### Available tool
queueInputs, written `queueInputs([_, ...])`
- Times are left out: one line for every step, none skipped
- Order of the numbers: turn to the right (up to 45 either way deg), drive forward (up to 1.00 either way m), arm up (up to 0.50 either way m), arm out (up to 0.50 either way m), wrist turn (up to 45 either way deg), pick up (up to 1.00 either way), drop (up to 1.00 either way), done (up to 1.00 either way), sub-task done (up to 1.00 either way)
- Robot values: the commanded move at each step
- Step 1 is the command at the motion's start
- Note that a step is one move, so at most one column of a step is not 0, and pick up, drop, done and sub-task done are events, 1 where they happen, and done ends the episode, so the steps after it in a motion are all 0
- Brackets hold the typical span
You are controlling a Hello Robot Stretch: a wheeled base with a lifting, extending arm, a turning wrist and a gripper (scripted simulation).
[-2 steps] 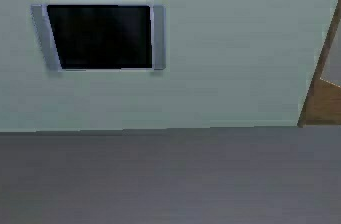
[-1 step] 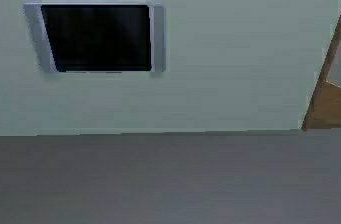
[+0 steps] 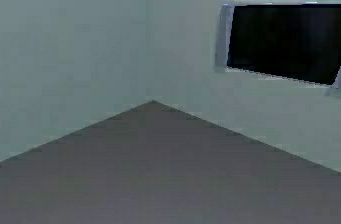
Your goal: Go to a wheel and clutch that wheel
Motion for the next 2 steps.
queueInputs([-42.0,0.00,0.00,0.00,0.0,0.00,0.00,0.00,0.00])
queueInputs([0.0,0.45,0.00,0.00,0.0,0.00,0.00,0.00,0.00])
